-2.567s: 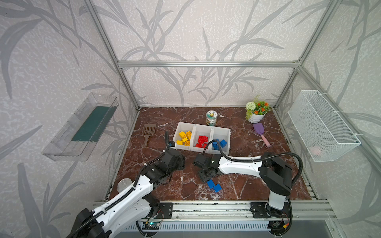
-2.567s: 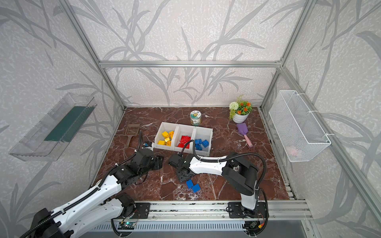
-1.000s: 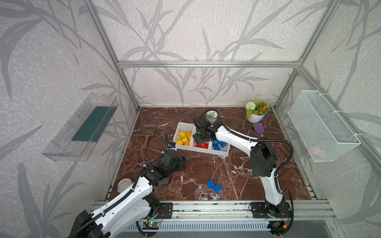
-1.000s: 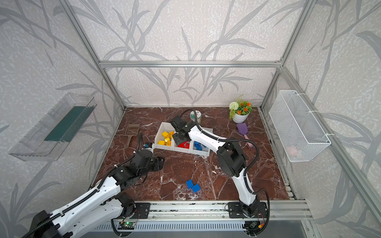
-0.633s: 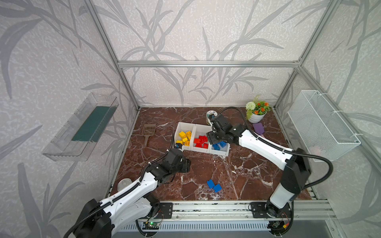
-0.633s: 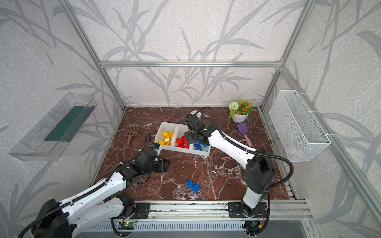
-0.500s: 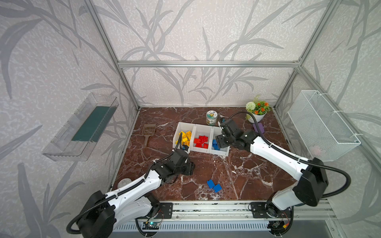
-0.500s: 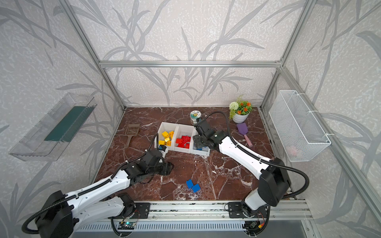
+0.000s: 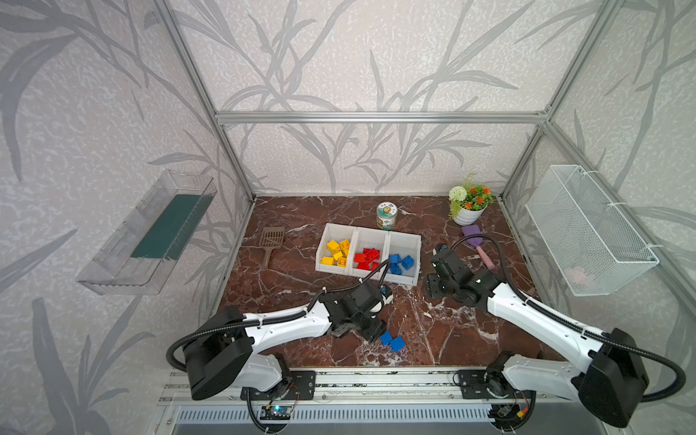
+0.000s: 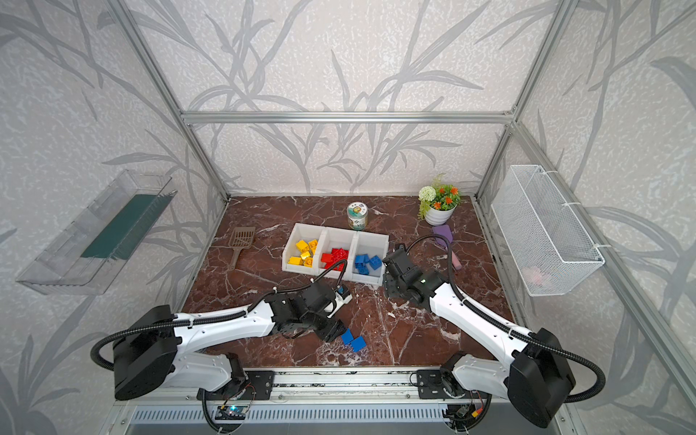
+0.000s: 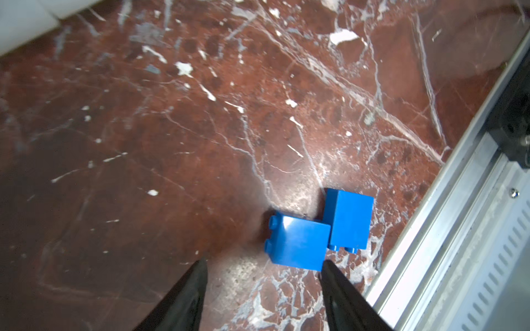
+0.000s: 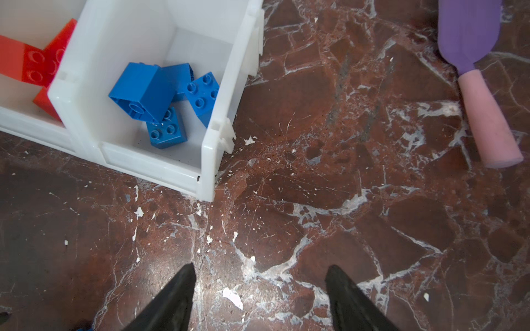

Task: Sort the legos into containers by color
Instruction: Pick up the lego from the middle-left of the table.

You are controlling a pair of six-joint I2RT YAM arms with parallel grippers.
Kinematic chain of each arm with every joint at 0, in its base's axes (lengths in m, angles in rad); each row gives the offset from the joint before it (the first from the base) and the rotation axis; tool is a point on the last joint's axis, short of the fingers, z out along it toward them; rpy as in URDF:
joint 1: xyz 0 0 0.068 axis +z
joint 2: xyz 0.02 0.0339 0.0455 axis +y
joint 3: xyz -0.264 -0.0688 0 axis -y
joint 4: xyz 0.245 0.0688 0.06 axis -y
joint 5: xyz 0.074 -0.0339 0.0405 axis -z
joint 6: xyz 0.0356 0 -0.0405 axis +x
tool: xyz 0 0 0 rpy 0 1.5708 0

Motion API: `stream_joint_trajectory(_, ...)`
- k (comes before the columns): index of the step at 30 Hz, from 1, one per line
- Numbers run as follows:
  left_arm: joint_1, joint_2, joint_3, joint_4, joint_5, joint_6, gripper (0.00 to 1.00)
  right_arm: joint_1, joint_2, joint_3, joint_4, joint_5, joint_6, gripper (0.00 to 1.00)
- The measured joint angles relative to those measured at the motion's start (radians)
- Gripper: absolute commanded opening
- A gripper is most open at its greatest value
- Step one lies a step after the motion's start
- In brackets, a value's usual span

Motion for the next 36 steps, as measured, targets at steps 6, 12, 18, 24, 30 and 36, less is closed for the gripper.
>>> stream_joint_trajectory(6, -0.053, 0.065, 0.026, -0.026, 0.018, 0.032, 0.66, -0.003, -0.024, -0.016, -0.004, 0.008, 0.015, 0.73)
stream_joint_trajectory(12, -0.079, 0.127, 0.052, -0.039, 0.014, 0.054, 0.66, -0.003, -0.039, -0.037, -0.006, 0.010, 0.026, 0.73)
stream_joint_trajectory(18, -0.088, 0.177, 0.075, -0.047, -0.013, 0.067, 0.60, -0.003, -0.053, -0.050, -0.008, 0.010, 0.038, 0.70)
stream_joint_trajectory(24, -0.092, 0.182, 0.079, -0.049, -0.043, 0.072, 0.45, -0.003, -0.084, -0.068, -0.010, 0.016, 0.047, 0.65)
stream_joint_trajectory(30, -0.092, 0.185, 0.085, -0.052, -0.074, 0.072, 0.38, -0.003, -0.116, -0.089, -0.012, 0.024, 0.056, 0.63)
stream_joint_trajectory(36, -0.080, 0.185, 0.157, -0.113, -0.162, 0.080, 0.38, -0.003, -0.132, -0.089, -0.014, 0.032, 0.063, 0.62)
